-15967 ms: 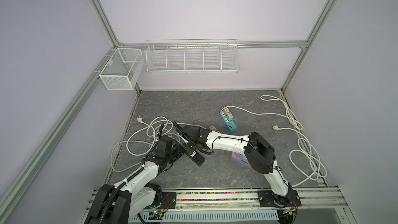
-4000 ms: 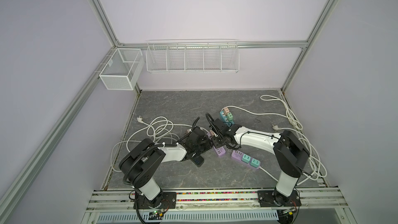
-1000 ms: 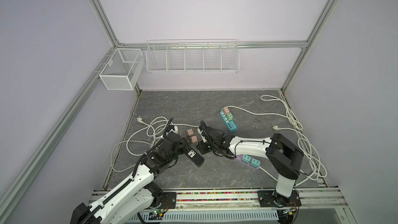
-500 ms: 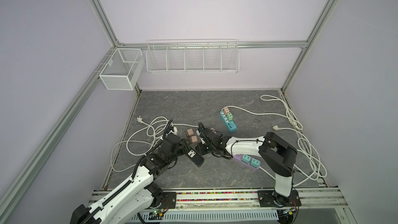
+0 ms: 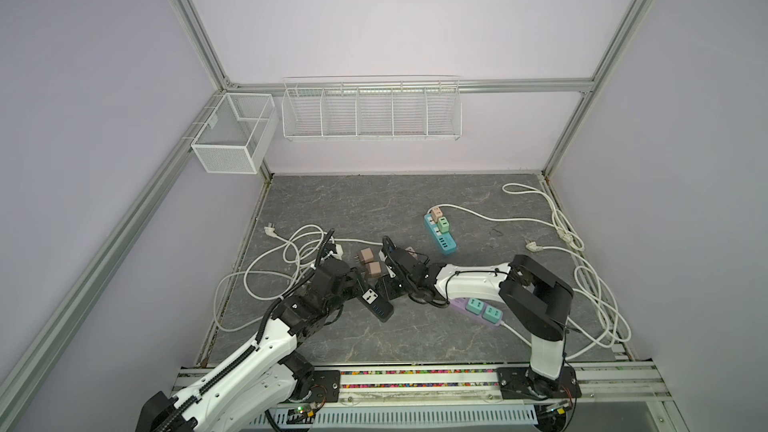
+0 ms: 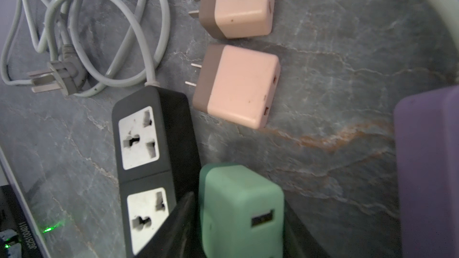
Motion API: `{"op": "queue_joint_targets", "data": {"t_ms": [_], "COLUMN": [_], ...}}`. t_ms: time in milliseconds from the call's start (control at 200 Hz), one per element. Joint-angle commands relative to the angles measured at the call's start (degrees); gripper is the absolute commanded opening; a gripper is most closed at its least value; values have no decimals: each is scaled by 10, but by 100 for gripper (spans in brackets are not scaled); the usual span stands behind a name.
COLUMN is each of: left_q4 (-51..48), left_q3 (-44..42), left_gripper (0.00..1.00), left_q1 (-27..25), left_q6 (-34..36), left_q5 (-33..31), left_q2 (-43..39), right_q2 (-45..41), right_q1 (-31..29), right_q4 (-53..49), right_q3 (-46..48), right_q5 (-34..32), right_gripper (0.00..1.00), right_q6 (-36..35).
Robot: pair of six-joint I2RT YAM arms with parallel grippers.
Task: Pull the plug off the socket
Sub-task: 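Release the green adapter from the right gripper while the left arm swings out, then move the right gripper over the pink adapter while the left gripper returns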
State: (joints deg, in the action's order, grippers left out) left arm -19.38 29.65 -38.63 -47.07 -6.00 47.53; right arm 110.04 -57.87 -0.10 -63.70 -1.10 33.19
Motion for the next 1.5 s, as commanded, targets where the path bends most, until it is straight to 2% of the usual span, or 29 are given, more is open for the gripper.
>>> {"op": "queue_joint_targets", "data": {"t_ms": [0,320,685,1145,1310,1500], "left_q4": [7,5,24,114,147,208], "left_q3": [2,10,22,53,68,66], "left_gripper": [46,47,49,55,55,55], "left_q1": [3,3,3,3,4,4], "left_q6": [-1,1,-1,-10,-12,-40], "left_q5": [-4,-1,9,55,72,84], "left_q2": [-1,-1,10,114,163,228], "right_q2": [-28,-55,-136,-200,-171,-141], "right_q1": [-2,4,19,88,105,117], "right_q4": [-24,-69,-114,-195,-238,-242], "right_q3": [-10,-20,-19,-36,-69,-82], "right_q5": [-19,-39,-47,-57,-56,-62], "right_gripper": [57,67,72,77,79,79], "right_q6": [-13,-44,-70,-102,-117,-126]}}
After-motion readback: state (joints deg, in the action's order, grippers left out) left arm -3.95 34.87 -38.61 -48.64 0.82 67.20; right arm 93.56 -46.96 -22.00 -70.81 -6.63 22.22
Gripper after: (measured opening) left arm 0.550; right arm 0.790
